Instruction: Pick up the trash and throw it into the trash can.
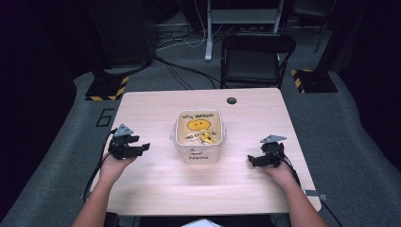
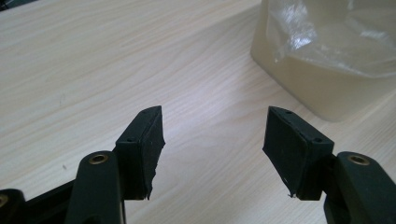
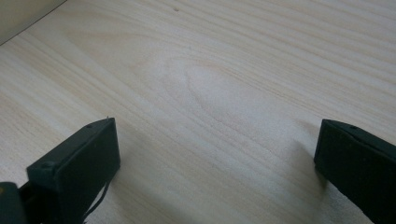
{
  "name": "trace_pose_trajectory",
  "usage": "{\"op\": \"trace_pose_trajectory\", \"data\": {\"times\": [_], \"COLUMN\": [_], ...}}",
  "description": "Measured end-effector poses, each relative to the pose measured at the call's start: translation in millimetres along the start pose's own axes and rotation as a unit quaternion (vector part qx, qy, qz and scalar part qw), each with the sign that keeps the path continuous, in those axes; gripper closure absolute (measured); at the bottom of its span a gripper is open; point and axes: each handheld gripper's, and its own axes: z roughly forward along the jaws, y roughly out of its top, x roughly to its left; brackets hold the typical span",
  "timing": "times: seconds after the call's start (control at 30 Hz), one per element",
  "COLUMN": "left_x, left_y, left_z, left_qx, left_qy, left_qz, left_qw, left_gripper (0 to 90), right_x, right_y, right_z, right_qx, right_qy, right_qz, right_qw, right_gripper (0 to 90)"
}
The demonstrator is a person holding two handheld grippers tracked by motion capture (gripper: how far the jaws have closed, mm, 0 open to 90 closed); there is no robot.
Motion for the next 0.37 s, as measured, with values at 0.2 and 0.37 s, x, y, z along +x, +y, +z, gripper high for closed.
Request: {"op": "trace_pose_trajectory", "data": {"times": [0.2, 0.37], "left_x": [3.7, 5.7], "left_y": [-15.5, -27.6], "left_z": [10.5, 19.4], "left_qx": [0.004, 0.013], "left_qy": [-0.015, -0.023], "left_qz": [-0.017, -0.022], "left_qw": [0.9997, 0.9994], "left_gripper": [37.3, 36.1], "right_x": [0.0, 0.3], "right_y": [0.0, 0.0], "right_z": [0.0, -0.1], "right_qx": [0.0, 0.0], "right_qy": [0.0, -0.001], "right_qz": [0.0, 0.001], "right_qw": [1.0, 1.0], "right_gripper": [0.0, 0.0]}}
